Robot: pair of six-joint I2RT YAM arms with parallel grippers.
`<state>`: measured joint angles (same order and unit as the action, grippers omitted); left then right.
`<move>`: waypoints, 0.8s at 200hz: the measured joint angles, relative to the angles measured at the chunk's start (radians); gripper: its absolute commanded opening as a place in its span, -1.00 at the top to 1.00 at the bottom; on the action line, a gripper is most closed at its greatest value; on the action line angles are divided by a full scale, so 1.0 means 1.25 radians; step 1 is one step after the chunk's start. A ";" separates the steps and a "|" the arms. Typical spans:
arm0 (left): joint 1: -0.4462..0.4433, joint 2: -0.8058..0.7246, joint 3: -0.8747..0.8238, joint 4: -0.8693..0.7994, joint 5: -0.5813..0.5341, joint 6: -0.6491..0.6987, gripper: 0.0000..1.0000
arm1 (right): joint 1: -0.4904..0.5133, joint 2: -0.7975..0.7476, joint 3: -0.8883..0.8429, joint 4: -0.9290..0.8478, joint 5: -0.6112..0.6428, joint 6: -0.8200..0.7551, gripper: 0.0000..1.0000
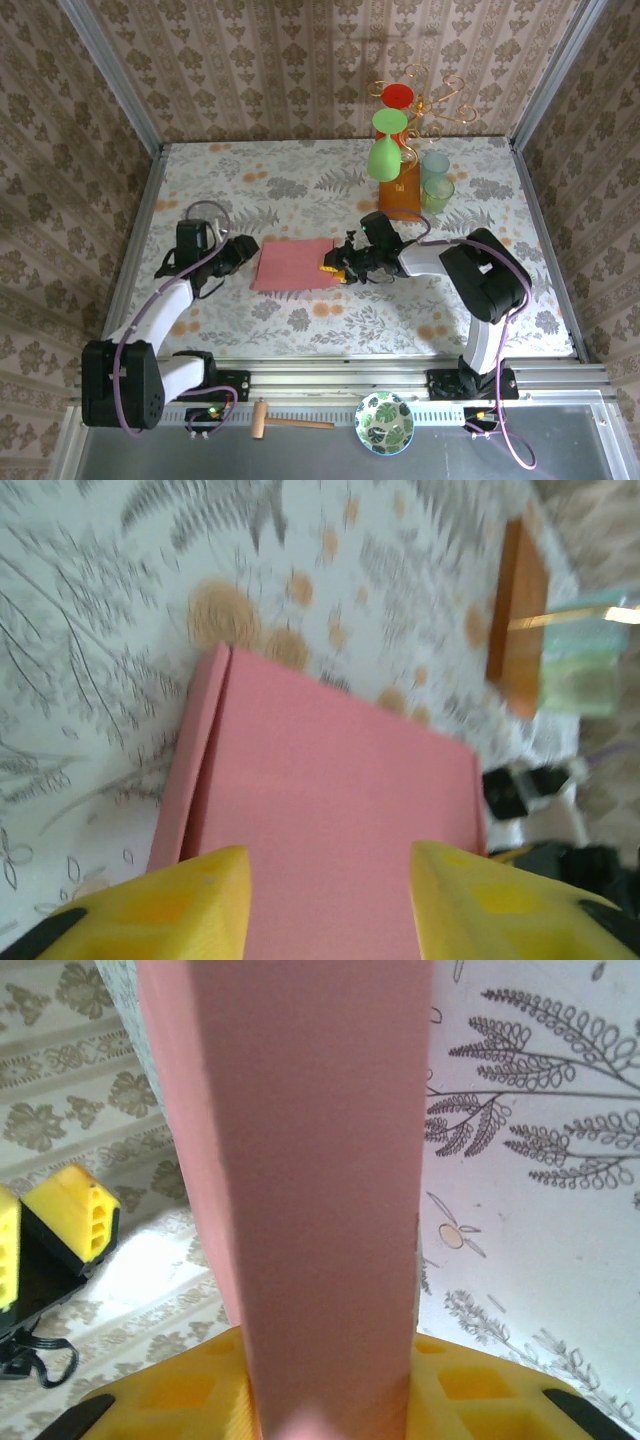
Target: Fold the paper box
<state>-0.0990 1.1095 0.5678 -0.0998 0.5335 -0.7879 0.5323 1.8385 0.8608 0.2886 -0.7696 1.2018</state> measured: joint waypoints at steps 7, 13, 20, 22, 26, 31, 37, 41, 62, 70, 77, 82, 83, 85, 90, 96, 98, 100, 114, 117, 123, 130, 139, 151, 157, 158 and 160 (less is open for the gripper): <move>0.010 -0.019 -0.006 0.011 -0.013 -0.033 -0.30 | -0.003 -0.004 0.000 -0.001 -0.002 0.027 0.33; 0.018 -0.034 -0.011 0.014 -0.028 -0.062 -0.38 | -0.006 -0.008 0.000 -0.002 -0.003 0.045 0.33; 0.028 -0.053 -0.013 0.013 -0.046 -0.090 -0.47 | -0.012 -0.013 0.000 -0.006 -0.006 0.069 0.33; 0.031 -0.057 -0.013 0.013 -0.052 -0.097 -0.50 | -0.015 -0.015 0.000 -0.008 -0.007 0.075 0.33; 0.035 -0.063 -0.013 0.012 -0.061 -0.114 -0.52 | -0.018 -0.018 0.000 -0.011 -0.009 0.087 0.33; 0.040 -0.069 -0.013 0.012 -0.072 -0.135 -0.55 | -0.024 -0.024 0.000 -0.019 -0.014 0.102 0.34; 0.045 -0.070 -0.013 0.012 -0.081 -0.152 -0.57 | -0.031 -0.031 0.000 -0.029 -0.020 0.117 0.35; 0.047 -0.069 -0.013 0.012 -0.085 -0.167 -0.58 | -0.035 -0.036 0.000 -0.037 -0.023 0.126 0.36; 0.054 -0.022 -0.013 0.018 -0.080 -0.243 -0.61 | -0.061 -0.062 0.000 -0.079 -0.049 0.170 0.37; 0.054 0.006 -0.013 0.017 -0.071 -0.264 -0.62 | -0.071 -0.070 0.000 -0.096 -0.062 0.183 0.37; 0.054 0.032 -0.013 0.014 -0.061 -0.281 -0.62 | -0.079 -0.075 0.002 -0.111 -0.072 0.192 0.39; 0.054 0.049 -0.013 0.014 -0.053 -0.292 -0.62 | -0.085 -0.079 0.003 -0.124 -0.081 0.195 0.40; 0.054 0.052 -0.013 0.014 -0.052 -0.293 -0.62 | -0.086 -0.079 0.003 -0.126 -0.082 0.196 0.41; 0.054 0.058 -0.013 0.013 -0.048 -0.297 -0.62 | -0.089 -0.080 0.005 -0.132 -0.086 0.199 0.42; 0.053 0.073 -0.013 0.013 -0.039 -0.306 -0.63 | -0.094 -0.082 0.008 -0.146 -0.094 0.200 0.43; 0.051 0.088 -0.013 0.013 -0.027 -0.318 -0.64 | -0.099 -0.084 0.012 -0.161 -0.103 0.202 0.44; 0.050 0.092 -0.013 0.013 -0.024 -0.321 -0.64 | -0.101 -0.084 0.013 -0.166 -0.106 0.203 0.45; 0.049 0.096 -0.013 0.013 -0.019 -0.326 -0.65 | -0.103 -0.085 0.015 -0.171 -0.109 0.203 0.45; 0.040 0.131 -0.012 0.019 0.014 -0.357 -0.66 | -0.114 -0.090 0.022 -0.201 -0.125 0.209 0.46; 0.036 0.140 -0.012 0.021 0.023 -0.365 -0.66 | -0.116 -0.093 0.023 -0.208 -0.130 0.209 0.46; 0.029 0.154 -0.012 0.025 0.036 -0.379 -0.66 | -0.120 -0.095 0.026 -0.218 -0.136 0.212 0.46; 0.018 0.172 -0.012 0.033 0.049 -0.397 -0.65 | -0.123 -0.096 0.030 -0.230 -0.147 0.213 0.46; 0.003 0.190 -0.013 0.046 0.062 -0.420 -0.64 | -0.125 -0.096 0.035 -0.241 -0.157 0.215 0.47; -0.021 0.213 -0.013 0.079 0.078 -0.458 -0.63 | -0.128 -0.096 0.040 -0.255 -0.170 0.215 0.47; -0.032 0.224 -0.013 0.098 0.083 -0.476 -0.62 | -0.128 -0.096 0.042 -0.260 -0.176 0.215 0.47; -0.034 0.225 -0.013 0.100 0.083 -0.478 -0.62 | -0.128 -0.096 0.042 -0.260 -0.177 0.215 0.47; -0.038 0.229 -0.013 0.107 0.085 -0.484 -0.62 | -0.128 -0.096 0.043 -0.262 -0.179 0.215 0.47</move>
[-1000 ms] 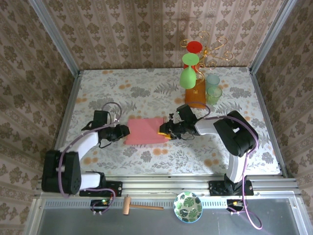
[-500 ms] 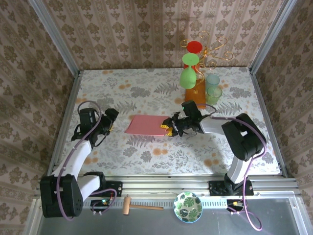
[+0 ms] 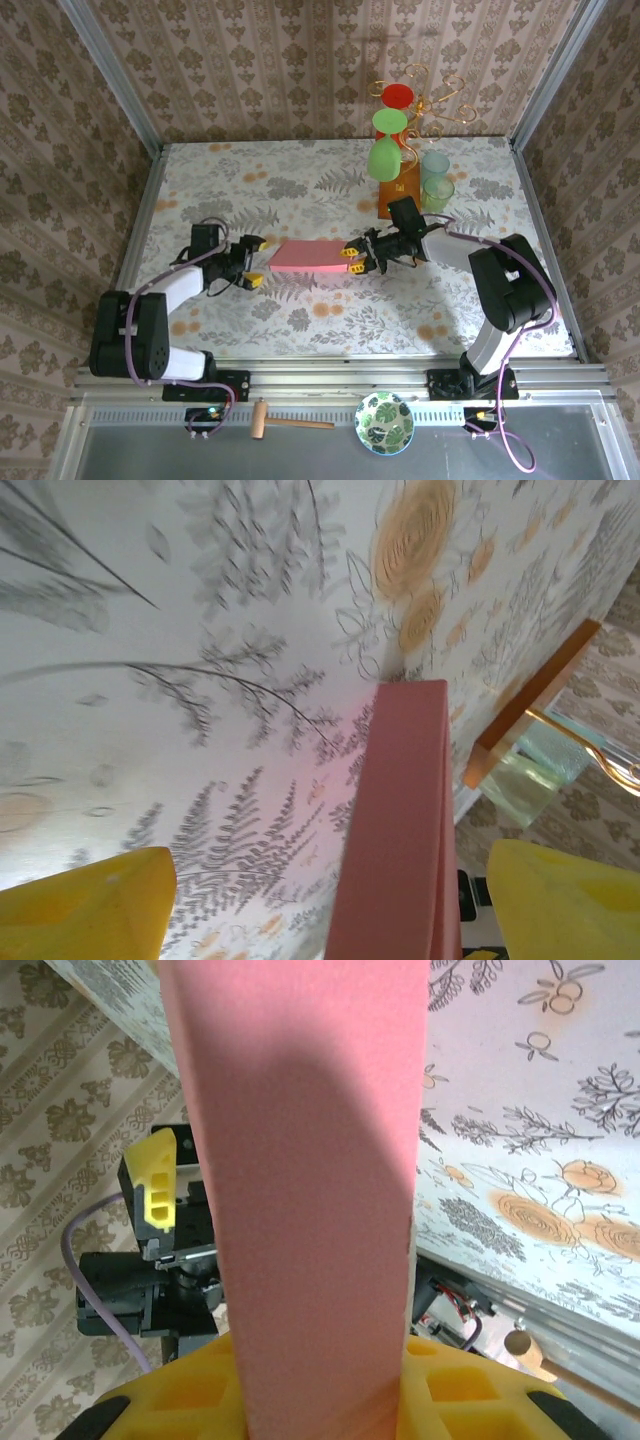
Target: Fold the paper box
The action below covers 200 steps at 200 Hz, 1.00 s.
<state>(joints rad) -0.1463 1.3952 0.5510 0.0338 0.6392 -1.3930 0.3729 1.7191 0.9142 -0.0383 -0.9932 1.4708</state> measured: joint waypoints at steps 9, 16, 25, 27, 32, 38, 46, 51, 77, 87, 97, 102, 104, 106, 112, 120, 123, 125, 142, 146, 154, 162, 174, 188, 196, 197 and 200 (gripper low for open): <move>-0.016 0.017 0.000 0.029 0.005 -0.027 -0.62 | 0.000 0.000 0.001 -0.007 -0.011 0.000 0.48; -0.028 0.030 0.000 0.052 0.009 -0.048 -0.61 | 0.000 0.000 0.001 -0.012 -0.017 -0.001 0.48; -0.041 0.041 -0.002 0.075 0.012 -0.070 -0.58 | -0.002 0.000 0.001 -0.020 -0.027 -0.001 0.48; -0.043 0.043 -0.002 0.080 0.013 -0.074 -0.58 | -0.002 0.000 0.001 -0.022 -0.028 -0.001 0.48; -0.048 0.048 -0.004 0.096 0.014 -0.088 -0.54 | -0.003 0.000 0.001 -0.025 -0.031 -0.001 0.48; -0.052 0.053 -0.008 0.115 0.016 -0.104 -0.48 | -0.004 0.000 0.001 -0.028 -0.034 -0.001 0.48; -0.058 0.059 -0.015 0.139 0.017 -0.121 -0.42 | -0.007 0.000 0.001 -0.033 -0.040 -0.001 0.49; -0.061 0.062 -0.019 0.154 0.017 -0.135 -0.40 | -0.010 0.000 0.001 -0.034 -0.043 -0.001 0.49; -0.080 0.068 -0.045 0.210 0.017 -0.185 -0.29 | -0.027 0.003 0.000 -0.032 -0.055 -0.001 0.46; -0.089 0.069 -0.054 0.232 0.016 -0.203 -0.24 | -0.031 0.008 0.000 -0.030 -0.060 -0.001 0.46; -0.098 0.073 -0.062 0.258 0.016 -0.224 -0.20 | -0.033 0.015 0.000 -0.030 -0.065 -0.002 0.45; -0.101 0.076 -0.065 0.270 0.016 -0.231 -0.17 | -0.034 0.019 0.000 -0.030 -0.068 -0.002 0.45; -0.103 0.078 -0.066 0.275 0.016 -0.237 -0.16 | -0.034 0.020 0.000 -0.030 -0.069 -0.002 0.45; -0.104 0.078 -0.067 0.277 0.016 -0.241 -0.15 | -0.035 0.022 0.000 -0.030 -0.070 -0.004 0.45; -0.108 0.083 -0.069 0.293 0.016 -0.251 -0.12 | -0.035 0.026 0.000 -0.030 -0.073 -0.005 0.45; -0.111 0.088 -0.070 0.309 0.015 -0.264 -0.07 | -0.037 0.029 0.000 -0.030 -0.075 -0.010 0.45; -0.113 0.089 -0.071 0.313 0.014 -0.267 -0.04 | -0.037 0.031 0.000 -0.030 -0.077 -0.011 0.46; -0.114 0.091 -0.071 0.318 0.013 -0.274 -0.02 | -0.038 0.031 0.000 -0.031 -0.077 -0.013 0.46; -0.128 0.097 -0.076 0.350 0.010 -0.296 0.13 | -0.041 0.038 0.000 -0.031 -0.084 -0.025 0.46; -0.130 0.098 -0.078 0.358 0.007 -0.306 0.17 | -0.042 0.040 0.000 -0.031 -0.086 -0.026 0.46; -0.135 0.099 -0.080 0.371 0.001 -0.316 0.25 | -0.044 0.042 0.000 -0.033 -0.089 -0.029 0.46; -0.137 0.099 -0.083 0.386 -0.005 -0.323 0.32 | -0.047 0.044 0.001 -0.032 -0.092 -0.029 0.46; -0.141 0.099 -0.087 0.404 -0.011 -0.334 0.41 | -0.052 0.047 0.001 -0.033 -0.098 -0.029 0.44; -0.145 0.099 -0.091 0.417 -0.018 -0.341 0.51 | -0.059 0.050 0.001 -0.033 -0.104 -0.033 0.34; -0.149 0.098 -0.092 0.419 -0.023 -0.347 0.52 | -0.062 0.052 0.001 -0.036 -0.105 -0.044 0.27; -0.149 0.098 -0.092 0.419 -0.023 -0.347 0.53 | -0.062 0.052 0.001 -0.036 -0.106 -0.044 0.26; -0.150 0.096 -0.093 0.419 -0.025 -0.348 0.54 | -0.064 0.052 0.002 -0.040 -0.105 -0.046 0.22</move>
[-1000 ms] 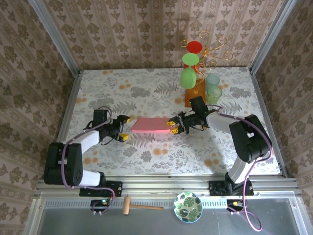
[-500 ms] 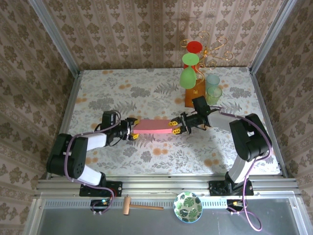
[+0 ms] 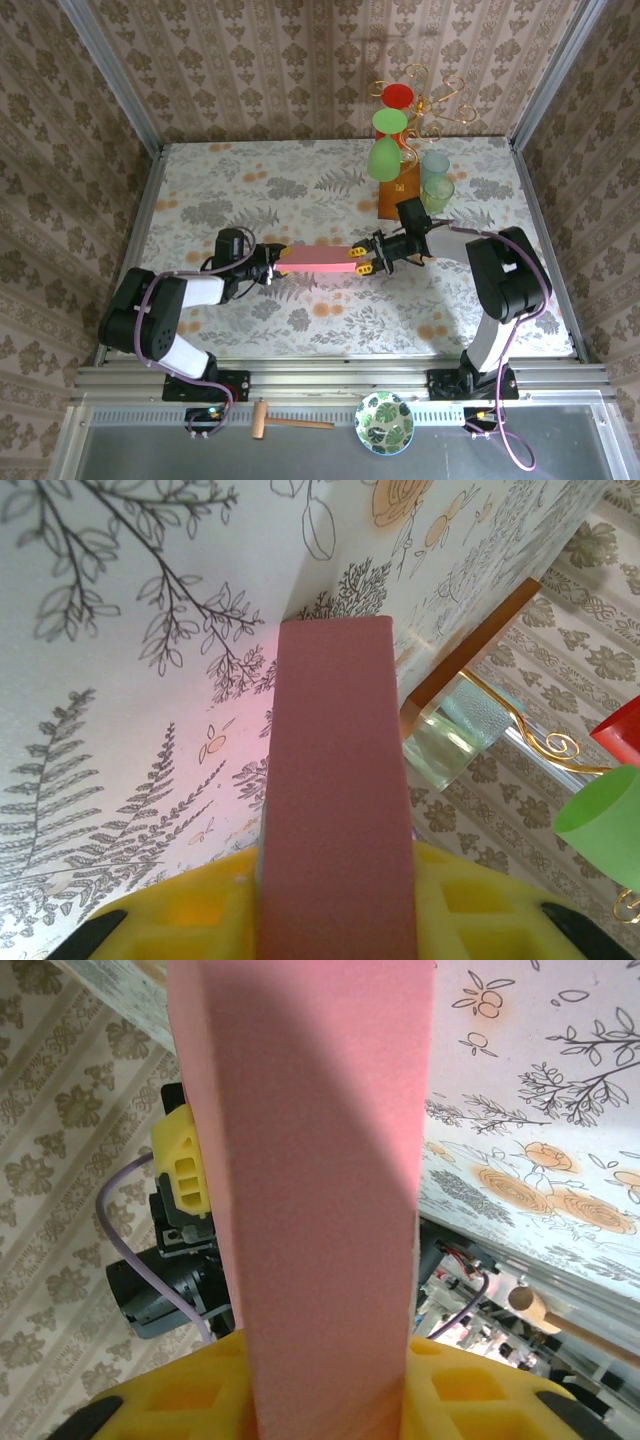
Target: Fold the paper box
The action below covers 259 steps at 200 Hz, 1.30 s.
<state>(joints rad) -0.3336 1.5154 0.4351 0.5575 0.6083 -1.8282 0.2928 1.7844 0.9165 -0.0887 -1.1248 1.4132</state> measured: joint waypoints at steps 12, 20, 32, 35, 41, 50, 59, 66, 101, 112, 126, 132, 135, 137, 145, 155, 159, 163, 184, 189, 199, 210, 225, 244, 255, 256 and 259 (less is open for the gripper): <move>-0.004 -0.009 -0.002 -0.008 -0.007 -0.009 0.58 | -0.003 0.001 0.005 -0.018 0.000 -0.017 0.08; -0.006 -0.026 -0.004 -0.027 -0.015 -0.016 0.63 | -0.006 0.001 0.010 -0.037 0.003 -0.030 -0.01; -0.009 -0.064 -0.006 -0.073 -0.036 -0.029 0.68 | -0.017 -0.001 0.018 -0.067 0.015 -0.052 -0.11; -0.009 -0.080 -0.006 -0.094 -0.045 -0.033 0.69 | -0.020 -0.003 0.019 -0.075 0.021 -0.061 -0.13; -0.011 -0.110 -0.006 -0.129 -0.058 -0.040 0.69 | -0.028 -0.010 0.019 -0.092 0.034 -0.068 -0.16; -0.016 -0.158 -0.004 -0.190 -0.080 -0.050 0.68 | -0.037 -0.030 0.019 -0.119 0.053 -0.082 -0.17; -0.018 -0.211 -0.002 -0.260 -0.102 -0.061 0.68 | -0.045 -0.060 0.019 -0.141 0.076 -0.089 -0.18; -0.021 -0.248 0.001 -0.308 -0.118 -0.072 0.68 | -0.050 -0.091 0.019 -0.157 0.097 -0.097 -0.18; -0.013 -0.316 0.046 -0.535 -0.156 -0.104 0.65 | -0.060 -0.270 0.024 -0.222 0.224 -0.166 0.01; -0.006 -0.315 0.068 -0.605 -0.156 -0.105 0.65 | -0.056 -0.299 0.046 -0.261 0.274 -0.222 0.17; 0.003 -0.315 0.099 -0.689 -0.155 -0.106 0.65 | -0.038 -0.316 0.089 -0.317 0.355 -0.326 0.27; 0.008 -0.316 0.113 -0.720 -0.155 -0.106 0.65 | -0.025 -0.323 0.106 -0.337 0.391 -0.375 0.30; 0.009 -0.316 0.119 -0.733 -0.156 -0.106 0.65 | -0.018 -0.325 0.112 -0.345 0.407 -0.396 0.30; 0.011 -0.316 0.123 -0.743 -0.155 -0.106 0.65 | -0.013 -0.328 0.117 -0.351 0.417 -0.409 0.30; 0.017 -0.317 0.138 -0.776 -0.156 -0.106 0.65 | 0.009 -0.338 0.129 -0.368 0.451 -0.472 0.30; 0.027 -0.319 0.154 -0.813 -0.157 -0.105 0.65 | 0.041 -0.352 0.136 -0.387 0.497 -0.550 0.30; 0.030 -0.319 0.158 -0.824 -0.157 -0.105 0.65 | 0.053 -0.357 0.137 -0.393 0.510 -0.577 0.30; 0.034 -0.319 0.163 -0.836 -0.157 -0.105 0.65 | 0.068 -0.364 0.137 -0.399 0.528 -0.607 0.30; 0.052 -0.319 0.169 -0.867 -0.154 -0.105 0.65 | 0.139 -0.390 0.137 -0.417 0.580 -0.746 0.25; 0.056 -0.317 0.169 -0.872 -0.151 -0.105 0.65 | 0.154 -0.394 0.137 -0.418 0.587 -0.775 0.25; 0.064 -0.313 0.170 -0.879 -0.148 -0.104 0.65 | 0.182 -0.395 0.145 -0.425 0.602 -0.833 0.25; 0.073 -0.302 0.171 -0.881 -0.140 -0.102 0.65 | 0.206 -0.386 0.163 -0.439 0.618 -0.886 0.25; 0.087 -0.283 0.175 -0.883 -0.128 -0.096 0.65 | 0.228 -0.357 0.205 -0.461 0.638 -0.948 0.27; 0.110 -0.251 0.190 -0.887 -0.111 -0.077 0.64 | 0.257 -0.290 0.271 -0.482 0.673 -1.021 0.26; 0.124 -0.235 0.198 -0.887 -0.104 -0.065 0.64 | 0.273 -0.253 0.294 -0.487 0.692 -1.057 0.24; 0.126 -0.233 0.199 -0.887 -0.103 -0.064 0.64 | 0.274 -0.251 0.294 -0.487 0.693 -1.059 0.24; 0.129 -0.230 0.201 -0.887 -0.101 -0.061 0.64 | 0.277 -0.244 0.298 -0.489 0.696 -1.068 0.23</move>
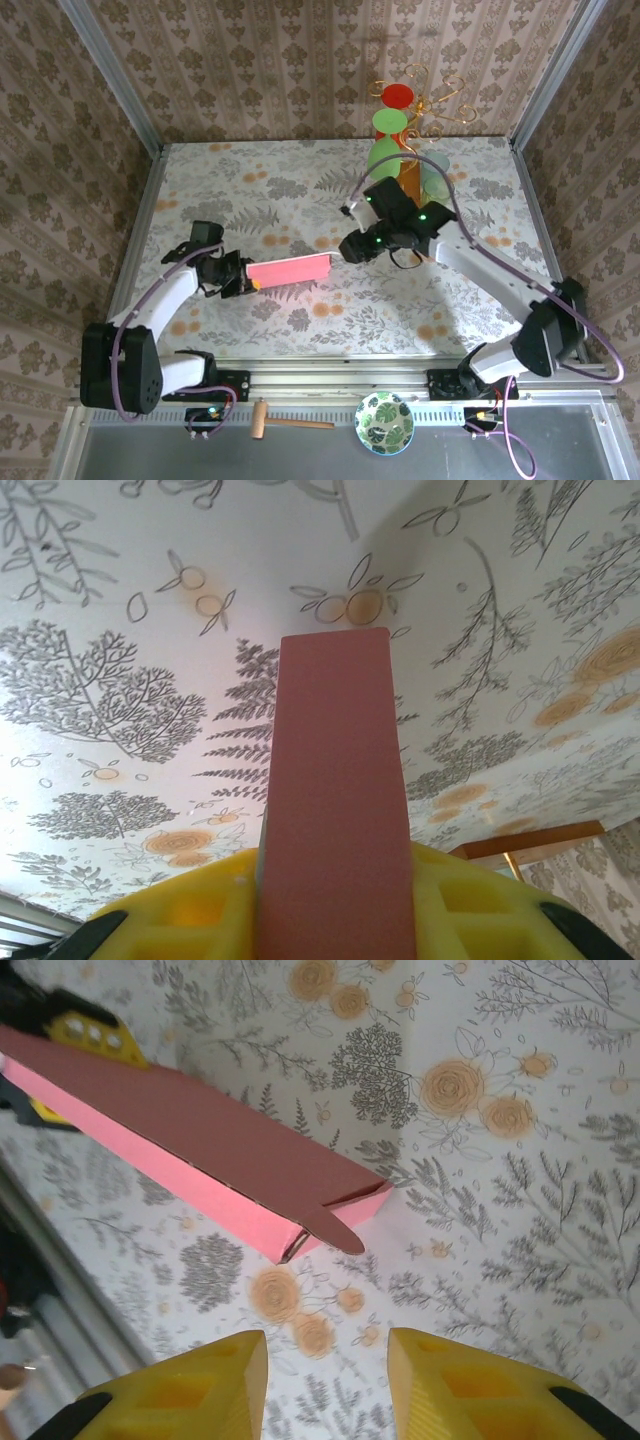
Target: Fold the paper box
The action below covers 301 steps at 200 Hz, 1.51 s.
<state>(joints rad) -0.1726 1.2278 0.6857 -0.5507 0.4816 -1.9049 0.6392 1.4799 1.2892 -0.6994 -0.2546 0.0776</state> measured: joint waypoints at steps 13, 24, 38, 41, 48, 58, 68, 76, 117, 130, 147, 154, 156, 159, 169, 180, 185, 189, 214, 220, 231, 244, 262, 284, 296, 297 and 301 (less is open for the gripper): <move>0.010 0.014 0.008 0.000 0.007 0.013 0.64 | 0.011 0.033 0.013 -0.009 0.015 -0.035 0.23; 0.015 0.024 0.012 0.000 0.011 0.023 0.63 | 0.017 0.057 0.027 -0.023 0.023 -0.059 0.23; 0.019 0.031 0.013 0.000 0.016 0.030 0.63 | 0.019 0.088 0.056 -0.037 0.032 -0.082 0.23; 0.019 0.032 0.013 0.000 0.016 0.031 0.63 | 0.019 0.095 0.062 -0.039 0.034 -0.087 0.23; 0.019 0.034 0.013 0.001 0.016 0.033 0.64 | 0.020 0.107 0.077 -0.040 0.036 -0.096 0.24; 0.021 0.036 0.013 0.001 0.016 0.034 0.63 | 0.023 0.120 0.092 -0.042 0.038 -0.107 0.24; 0.023 0.038 0.013 0.001 0.019 0.034 0.63 | 0.027 0.132 0.103 -0.042 0.042 -0.115 0.25; 0.024 0.041 0.013 0.002 0.021 0.035 0.63 | 0.033 0.141 0.109 -0.043 0.046 -0.122 0.27; 0.030 0.057 0.018 0.003 0.028 0.042 0.63 | 0.054 0.164 0.110 -0.049 0.055 -0.126 0.33; 0.030 0.061 0.020 0.004 0.029 0.046 0.64 | 0.055 0.164 0.111 -0.049 0.059 -0.125 0.34; 0.031 0.067 0.022 0.004 0.031 0.049 0.63 | 0.055 0.167 0.113 -0.049 0.073 -0.123 0.34; 0.031 0.069 0.023 0.005 0.033 0.050 0.63 | 0.055 0.170 0.115 -0.049 0.077 -0.122 0.33; 0.031 0.069 0.023 0.005 0.034 0.050 0.63 | 0.055 0.171 0.116 -0.049 0.079 -0.122 0.33; 0.031 0.069 0.023 0.006 0.034 0.050 0.63 | 0.055 0.173 0.118 -0.049 0.082 -0.122 0.32; 0.034 0.070 0.023 0.008 0.036 0.052 0.63 | 0.055 0.179 0.123 -0.048 0.094 -0.121 0.30; 0.035 0.071 0.023 0.009 0.037 0.053 0.63 | 0.055 0.182 0.124 -0.048 0.101 -0.120 0.26; 0.035 0.072 0.023 0.010 0.037 0.053 0.63 | 0.054 0.183 0.125 -0.048 0.103 -0.119 0.25; 0.035 0.072 0.023 0.010 0.037 0.054 0.63 | 0.054 0.183 0.125 -0.048 0.106 -0.119 0.24; 0.039 0.074 0.023 0.010 0.043 0.055 0.63 | 0.053 0.189 0.134 -0.049 0.114 -0.119 0.24; 0.040 0.075 0.023 0.011 0.043 0.056 0.64 | 0.053 0.191 0.138 -0.049 0.114 -0.119 0.26; 0.040 0.075 0.023 0.012 0.043 0.056 0.63 | 0.053 0.194 0.146 -0.049 0.114 -0.120 0.36; 0.040 0.076 0.023 0.013 0.045 0.056 0.64 | 0.053 0.203 0.160 -0.050 0.108 -0.121 0.54; 0.041 0.078 0.023 0.013 0.046 0.055 0.64 | 0.053 0.217 0.179 -0.058 0.093 -0.117 0.64; 0.042 0.080 0.024 0.016 0.047 0.055 0.64 | 0.053 0.231 0.188 -0.063 0.088 -0.117 0.72; 0.044 0.081 0.025 0.017 0.049 0.055 0.64 | 0.053 0.234 0.188 -0.067 0.087 -0.117 0.76; 0.044 0.081 0.025 0.017 0.049 0.056 0.64 | 0.053 0.234 0.188 -0.067 0.087 -0.117 0.77; 0.045 0.081 0.025 0.017 0.049 0.056 0.64 | 0.053 0.234 0.188 -0.067 0.087 -0.116 0.79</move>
<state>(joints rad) -0.1169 1.3296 0.7170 -0.5289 0.5430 -1.8355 0.7052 1.7721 1.5238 -0.7834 -0.1463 -0.0677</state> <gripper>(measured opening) 0.311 0.127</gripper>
